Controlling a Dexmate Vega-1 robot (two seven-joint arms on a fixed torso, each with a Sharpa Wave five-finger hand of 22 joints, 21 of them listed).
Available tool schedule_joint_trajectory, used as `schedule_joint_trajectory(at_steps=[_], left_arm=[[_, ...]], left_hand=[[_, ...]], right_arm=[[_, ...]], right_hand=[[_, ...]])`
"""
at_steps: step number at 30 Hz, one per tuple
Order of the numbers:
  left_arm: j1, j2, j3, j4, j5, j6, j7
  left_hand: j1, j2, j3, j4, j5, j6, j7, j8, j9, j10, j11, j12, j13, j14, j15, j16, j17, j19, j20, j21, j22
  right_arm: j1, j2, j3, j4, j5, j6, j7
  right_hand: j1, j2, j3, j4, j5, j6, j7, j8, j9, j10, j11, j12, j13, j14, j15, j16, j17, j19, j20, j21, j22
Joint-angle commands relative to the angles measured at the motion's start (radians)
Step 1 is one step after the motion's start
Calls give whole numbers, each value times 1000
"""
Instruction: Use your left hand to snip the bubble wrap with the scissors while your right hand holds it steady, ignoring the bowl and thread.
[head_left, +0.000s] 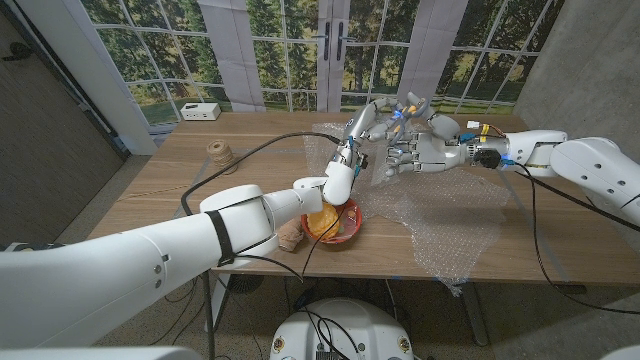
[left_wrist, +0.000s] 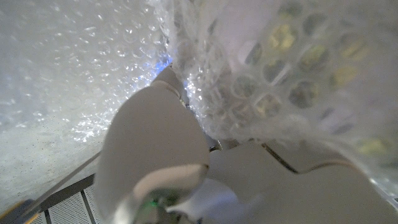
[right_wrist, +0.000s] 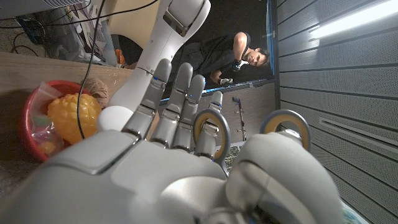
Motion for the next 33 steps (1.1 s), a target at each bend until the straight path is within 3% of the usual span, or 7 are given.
schedule_joint_trajectory(at_steps=[1, 5, 6, 7, 9, 16, 33], left_arm=[[-6, 4, 16, 0, 23, -6, 45], [-8, 7, 23, 0, 31, -15, 58], [-9, 7, 23, 0, 32, -18, 60], [-10, 8, 24, 0, 33, -21, 62], [-11, 9, 26, -1, 38, -24, 69], [-13, 13, 36, 0, 52, -26, 82], [-19, 20, 41, 2, 44, -15, 88]], left_hand=[[10, 3, -6, -1, 3, 7, -2, 8, 8, -8, 6, 9, 17, -7, 0, 11, 0, -11, -69, 8, -1], [16, 5, -7, -2, 4, 14, 0, 14, 9, -18, 2, 9, 27, -10, 0, 12, -2, -16, -71, 7, -3], [26, 6, -6, -7, 5, 29, 14, 19, 6, -14, -2, 11, 30, -11, 0, 13, -2, -19, -73, 7, -5], [51, 6, -6, -17, 4, 67, 52, 31, -6, -5, 4, 5, 17, -13, 0, 16, -3, -21, -73, 12, -5], [64, 3, -8, -20, 3, 82, 77, 34, -17, 7, 9, 1, 4, -16, 1, 16, -7, -22, -73, 17, -4], [78, 2, -14, -18, 1, 99, 92, 32, -37, 9, 14, 2, 5, -17, 1, 18, -11, -29, -71, 22, -5], [93, 6, -24, -11, 1, 98, 93, 42, -32, -1, 10, 6, 21, -25, 1, 20, -20, -41, -70, 24, -8]], right_arm=[[12, -3, -11, 0, -5, -17, -3], [21, -3, -17, 7, -4, -27, -2], [23, -4, -17, 7, -5, -29, -3], [24, -3, -18, 8, -8, -26, -2], [28, -1, -21, 12, -8, -29, 0], [36, -3, -19, 14, -19, -23, 1], [61, 15, -43, 44, -10, -58, 3]], right_hand=[[-9, 3, -2, -2, 1, -73, 76, 2, 1, 6, -5, -3, -2, 0, -40, 0, -1, 4, 2, -2, 0], [-11, 3, -2, -1, 1, -74, 78, 1, 1, 5, -5, -2, -1, -2, -38, -1, -2, 4, 1, -3, 0], [-11, 4, -2, -1, 1, -75, 79, 1, 1, 5, -4, -1, 1, -2, -38, -1, -2, 4, 1, -3, 0], [-11, 4, -2, -1, 1, -75, 79, 1, 1, 5, -4, -1, 1, -1, -37, 0, -2, 4, 1, -3, -1], [-11, 4, -2, -1, 1, -76, 80, 1, 1, 5, -3, -1, 1, -1, -38, 0, -3, 5, 1, -4, -1], [-11, 4, -2, -1, 1, -78, 80, 1, 1, 6, -5, -4, -4, 0, -38, 0, -4, 7, 1, -4, -1], [-11, 7, -1, -2, 1, -89, 82, -2, 1, 6, -4, -5, -7, 2, -35, 2, -5, 12, 0, -7, -2]])
